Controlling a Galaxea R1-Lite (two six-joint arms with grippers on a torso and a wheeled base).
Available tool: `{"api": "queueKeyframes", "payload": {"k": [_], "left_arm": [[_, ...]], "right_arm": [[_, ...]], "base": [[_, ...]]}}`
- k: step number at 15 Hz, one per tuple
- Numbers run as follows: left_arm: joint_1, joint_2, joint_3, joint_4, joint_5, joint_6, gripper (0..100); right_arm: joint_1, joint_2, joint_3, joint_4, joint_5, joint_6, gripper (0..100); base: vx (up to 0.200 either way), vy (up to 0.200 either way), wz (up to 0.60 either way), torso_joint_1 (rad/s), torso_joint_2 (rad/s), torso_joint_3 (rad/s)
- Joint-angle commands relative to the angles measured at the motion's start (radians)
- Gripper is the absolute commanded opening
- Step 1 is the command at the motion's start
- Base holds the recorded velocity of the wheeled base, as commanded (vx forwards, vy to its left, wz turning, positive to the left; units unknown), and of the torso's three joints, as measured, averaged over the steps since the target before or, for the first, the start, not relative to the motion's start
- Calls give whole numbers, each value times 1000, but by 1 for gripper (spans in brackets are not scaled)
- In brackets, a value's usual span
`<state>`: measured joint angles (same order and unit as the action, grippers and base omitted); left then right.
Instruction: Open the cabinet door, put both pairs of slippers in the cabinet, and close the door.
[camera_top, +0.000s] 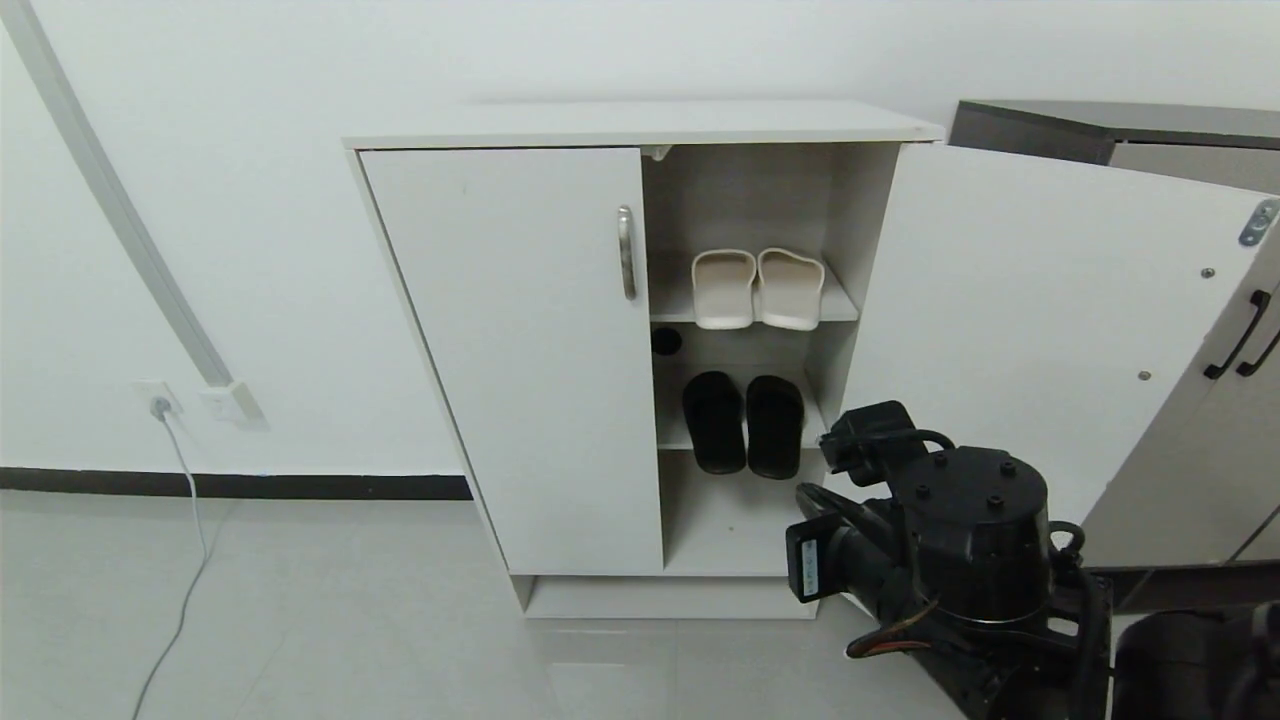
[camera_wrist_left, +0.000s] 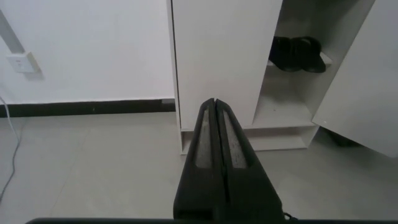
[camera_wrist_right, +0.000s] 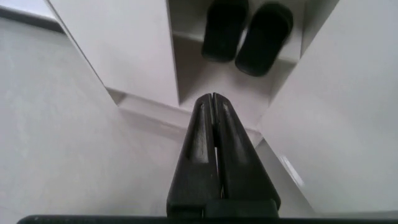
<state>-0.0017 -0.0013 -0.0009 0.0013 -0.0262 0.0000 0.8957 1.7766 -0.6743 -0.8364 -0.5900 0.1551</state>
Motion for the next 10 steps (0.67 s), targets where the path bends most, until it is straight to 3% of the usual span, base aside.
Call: {"api": "queueKeyframes", "payload": {"k": [1,10], "left_arm": [[0,1,-1,-1,0,0,0],[0,1,-1,-1,0,0,0]], "right_arm": [[0,1,5,-4,-1,0,0],[0,9,12,-17,-2,-2,0]], "base": [[0,0,0,56,-447,-369],[0,0,0,100,-474,-349]]}}
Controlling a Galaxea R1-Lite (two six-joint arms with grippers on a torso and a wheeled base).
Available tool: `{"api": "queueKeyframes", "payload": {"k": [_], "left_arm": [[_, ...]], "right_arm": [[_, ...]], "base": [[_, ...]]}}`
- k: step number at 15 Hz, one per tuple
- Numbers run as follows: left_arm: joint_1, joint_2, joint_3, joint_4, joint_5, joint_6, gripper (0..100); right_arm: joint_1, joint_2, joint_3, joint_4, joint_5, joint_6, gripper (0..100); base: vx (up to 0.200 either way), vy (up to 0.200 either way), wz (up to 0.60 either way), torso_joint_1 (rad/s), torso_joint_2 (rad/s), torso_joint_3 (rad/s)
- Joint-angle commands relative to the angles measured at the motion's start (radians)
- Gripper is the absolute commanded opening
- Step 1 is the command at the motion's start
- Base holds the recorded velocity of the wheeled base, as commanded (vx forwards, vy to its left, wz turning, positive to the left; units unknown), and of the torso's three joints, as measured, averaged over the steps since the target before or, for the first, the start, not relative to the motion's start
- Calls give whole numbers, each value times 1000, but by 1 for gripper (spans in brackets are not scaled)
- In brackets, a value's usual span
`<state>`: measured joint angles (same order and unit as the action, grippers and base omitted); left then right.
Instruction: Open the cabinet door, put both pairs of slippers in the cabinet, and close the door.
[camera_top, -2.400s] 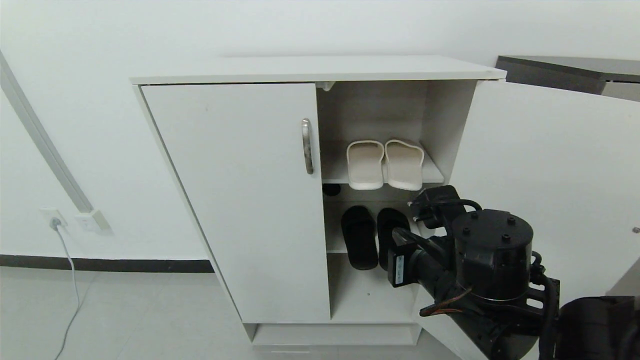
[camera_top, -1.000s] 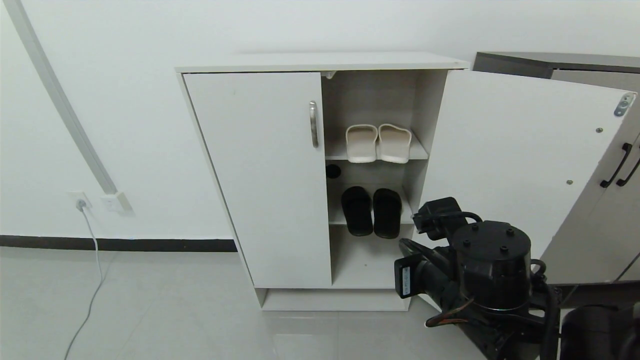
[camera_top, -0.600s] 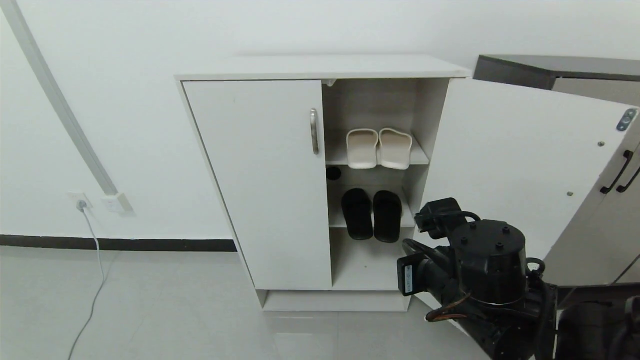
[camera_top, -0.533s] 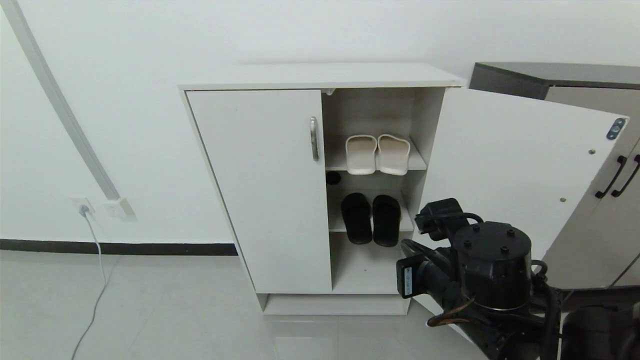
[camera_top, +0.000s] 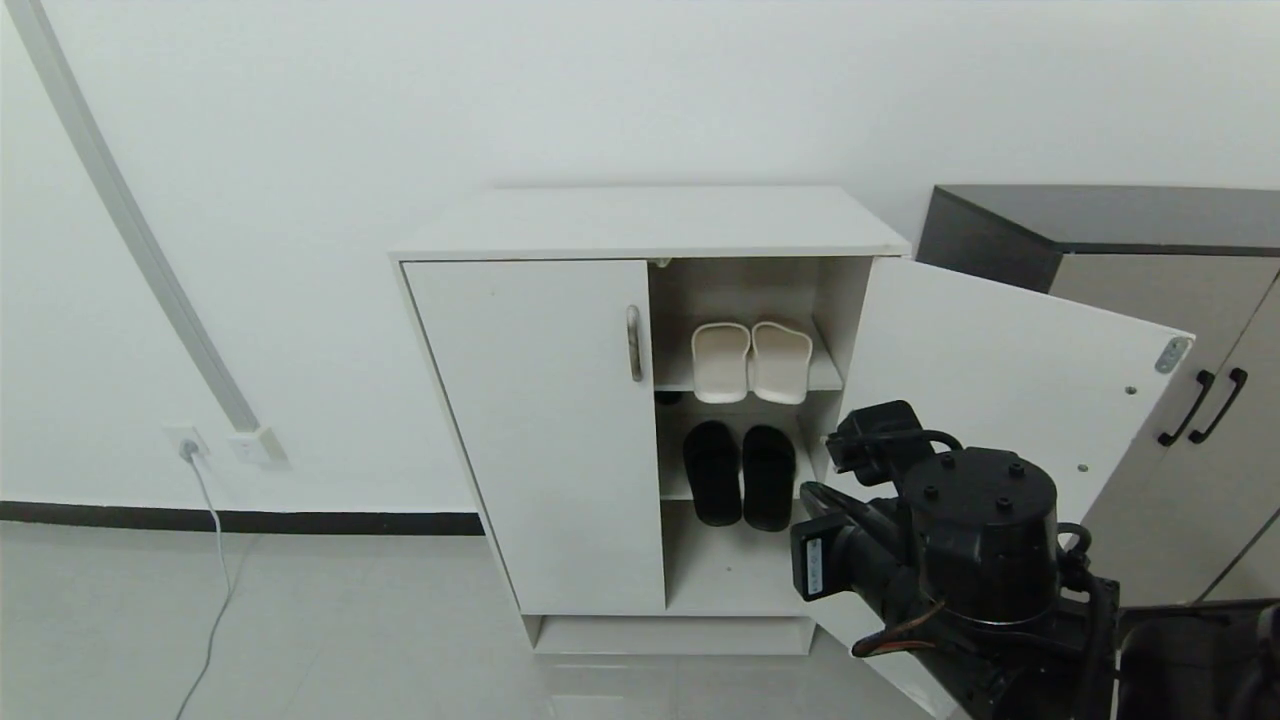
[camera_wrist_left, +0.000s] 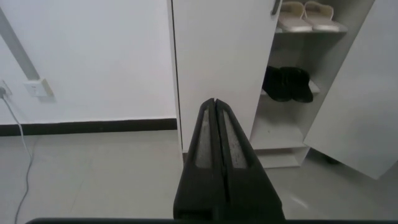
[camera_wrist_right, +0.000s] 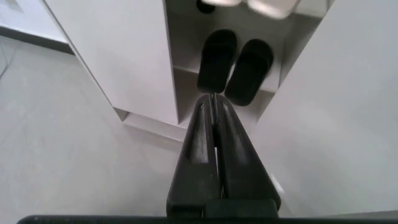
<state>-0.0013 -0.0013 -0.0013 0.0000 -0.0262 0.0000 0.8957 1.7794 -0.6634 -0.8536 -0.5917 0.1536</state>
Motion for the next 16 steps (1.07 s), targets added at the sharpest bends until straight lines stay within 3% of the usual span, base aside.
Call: {"api": "queueKeyframes", "payload": {"k": [1,16], "left_arm": [[0,1,0,0,0,0,0],[0,1,0,0,0,0,0]], "right_arm": [[0,6,1,-1,0,0,0],[-5,11,4,-2,0,0,0]], "base": [[0,0,0,154,-456,-310],[0,0,0,199,-516,-317]]}}
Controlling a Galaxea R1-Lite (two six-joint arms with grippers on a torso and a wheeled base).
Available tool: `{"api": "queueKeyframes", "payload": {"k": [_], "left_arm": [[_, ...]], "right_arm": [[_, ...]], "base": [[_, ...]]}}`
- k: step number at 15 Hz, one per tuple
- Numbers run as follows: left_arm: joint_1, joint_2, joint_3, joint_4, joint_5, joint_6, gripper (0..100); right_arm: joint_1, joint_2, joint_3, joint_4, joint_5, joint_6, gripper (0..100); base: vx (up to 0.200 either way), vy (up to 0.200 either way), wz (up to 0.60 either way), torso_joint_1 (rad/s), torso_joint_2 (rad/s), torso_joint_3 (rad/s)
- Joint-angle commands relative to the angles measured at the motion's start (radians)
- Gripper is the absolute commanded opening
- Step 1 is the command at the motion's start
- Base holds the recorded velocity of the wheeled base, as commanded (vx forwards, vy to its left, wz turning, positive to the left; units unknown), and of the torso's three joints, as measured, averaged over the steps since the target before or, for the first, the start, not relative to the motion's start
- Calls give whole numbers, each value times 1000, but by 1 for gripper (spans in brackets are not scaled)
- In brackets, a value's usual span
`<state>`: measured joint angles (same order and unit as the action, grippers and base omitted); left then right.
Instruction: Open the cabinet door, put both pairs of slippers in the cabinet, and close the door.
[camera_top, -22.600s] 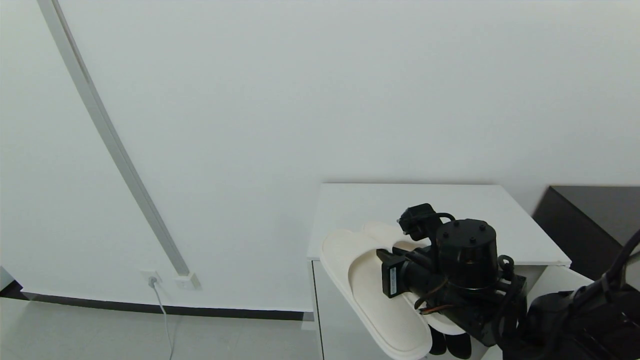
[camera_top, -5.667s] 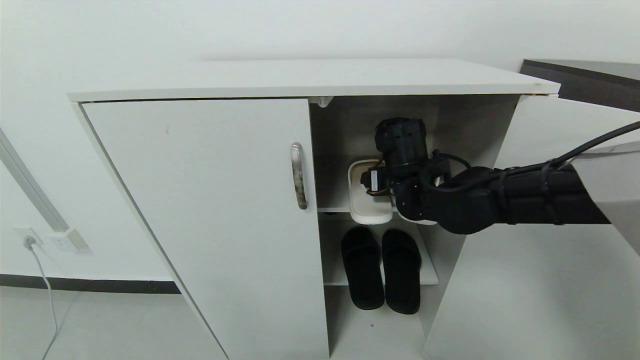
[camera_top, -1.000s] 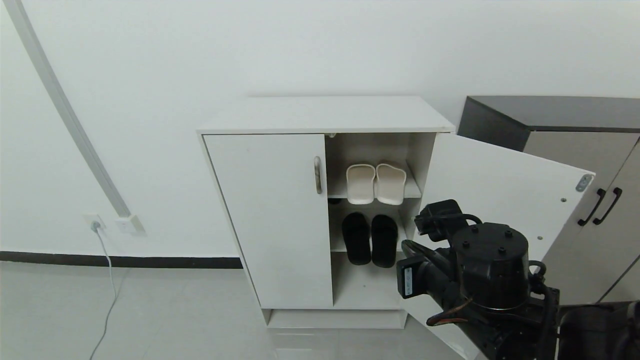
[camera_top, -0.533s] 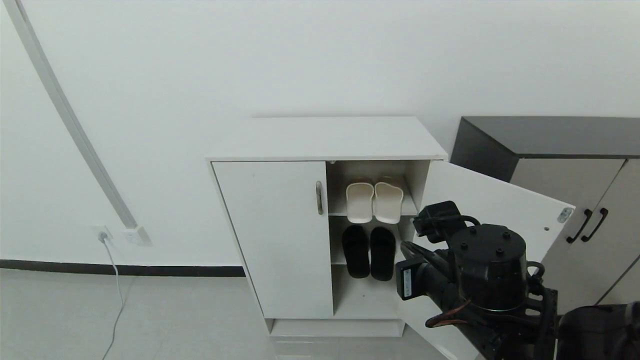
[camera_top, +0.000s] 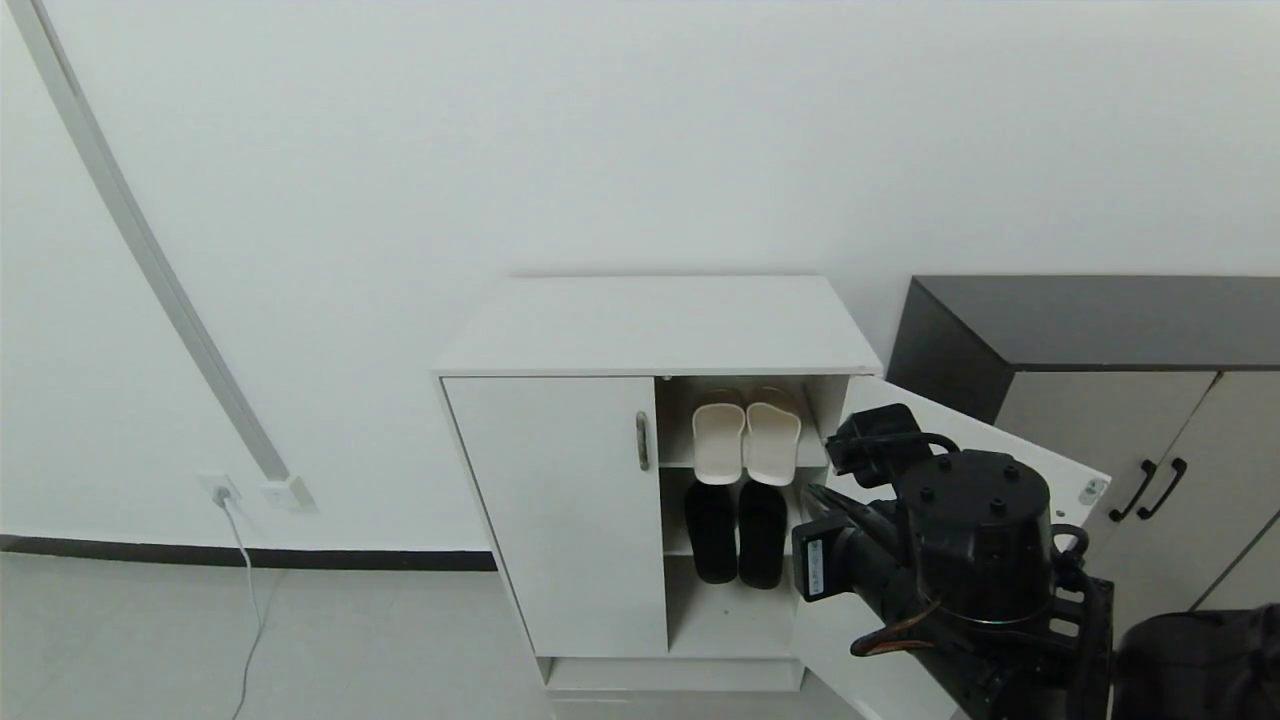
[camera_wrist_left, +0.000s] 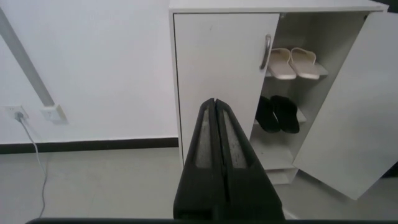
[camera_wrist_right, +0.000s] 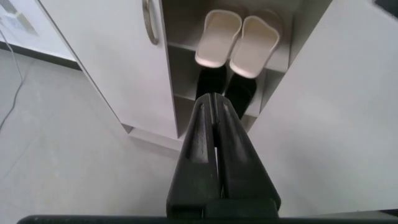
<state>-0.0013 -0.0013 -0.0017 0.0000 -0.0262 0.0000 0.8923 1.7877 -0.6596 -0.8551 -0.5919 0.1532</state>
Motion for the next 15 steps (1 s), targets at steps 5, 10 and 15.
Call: {"api": "queueKeyframes", "payload": {"k": [5,10,15], "left_arm": [[0,1,0,0,0,0,0],[0,1,0,0,2,-2,0],[0,1,0,0,2,-2,0]], "right_arm": [[-1,2,0,1,0,2,0],[-4,4,0,-1,1,5,0],[-4,4,8,-1,1,0,0]], "base": [[0,0,0,260,-587,-330],[0,0,0,192,-409,-226],[0,0,0,53,-115,-60]]}}
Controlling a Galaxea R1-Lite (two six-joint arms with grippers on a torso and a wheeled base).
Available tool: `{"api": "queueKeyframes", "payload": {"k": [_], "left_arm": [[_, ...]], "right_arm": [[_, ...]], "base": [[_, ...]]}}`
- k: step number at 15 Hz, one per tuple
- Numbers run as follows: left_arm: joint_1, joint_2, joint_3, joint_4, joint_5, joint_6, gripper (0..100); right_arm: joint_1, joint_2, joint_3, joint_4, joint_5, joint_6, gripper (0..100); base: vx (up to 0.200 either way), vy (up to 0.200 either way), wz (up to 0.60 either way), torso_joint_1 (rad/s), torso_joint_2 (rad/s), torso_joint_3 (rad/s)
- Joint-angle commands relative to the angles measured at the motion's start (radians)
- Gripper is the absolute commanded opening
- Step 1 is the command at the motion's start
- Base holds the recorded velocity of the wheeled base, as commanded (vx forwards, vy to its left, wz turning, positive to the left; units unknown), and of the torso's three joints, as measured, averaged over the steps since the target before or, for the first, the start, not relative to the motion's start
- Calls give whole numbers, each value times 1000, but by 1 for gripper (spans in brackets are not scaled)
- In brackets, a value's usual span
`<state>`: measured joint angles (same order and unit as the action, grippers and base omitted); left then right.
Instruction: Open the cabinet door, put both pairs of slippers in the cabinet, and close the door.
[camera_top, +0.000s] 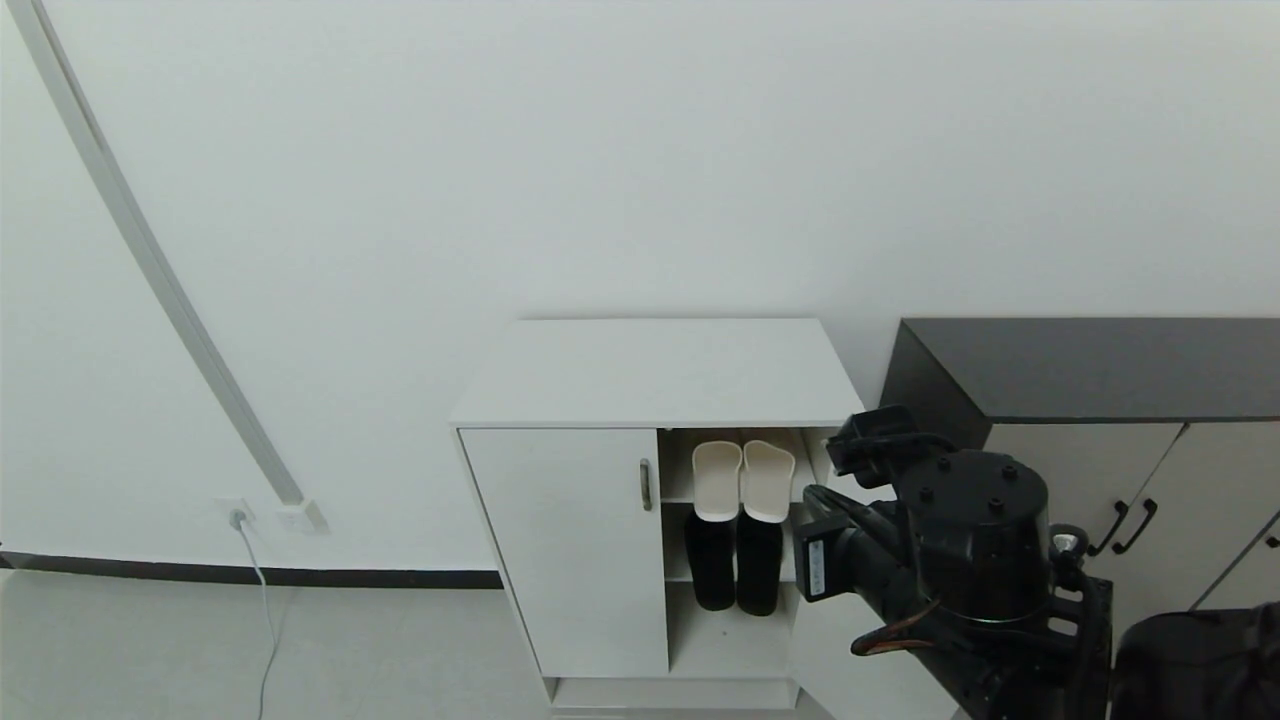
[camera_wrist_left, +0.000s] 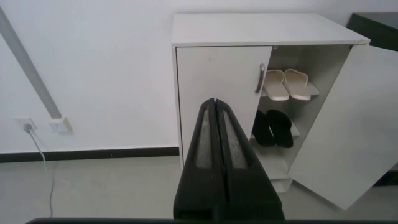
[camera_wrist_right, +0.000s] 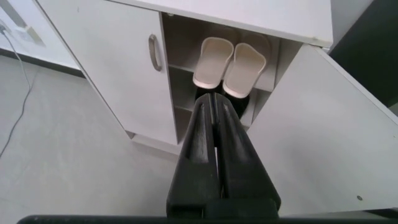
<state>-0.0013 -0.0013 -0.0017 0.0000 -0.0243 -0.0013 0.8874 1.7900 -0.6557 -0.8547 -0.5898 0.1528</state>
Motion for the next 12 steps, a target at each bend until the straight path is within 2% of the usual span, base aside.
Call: {"api": "queueKeyframes", "payload": {"k": [1,3,9,12], "left_arm": [[0,1,0,0,0,0,0],[0,1,0,0,0,0,0],[0,1,0,0,3,0,0],[0,1,0,0,3,0,0]], "right_arm": [[2,2,5,-1,1,-1,0],[2,0,7,0,5,-2,0],[-2,2,5,-3,5,-7,0],[-12,3,11,-29,5,-10,0]], "base": [[0,0,0,0,0,0],[0,0,0,0,0,0],[0,0,-600,4,1,3],[0,0,0,77,-155,-93]]}}
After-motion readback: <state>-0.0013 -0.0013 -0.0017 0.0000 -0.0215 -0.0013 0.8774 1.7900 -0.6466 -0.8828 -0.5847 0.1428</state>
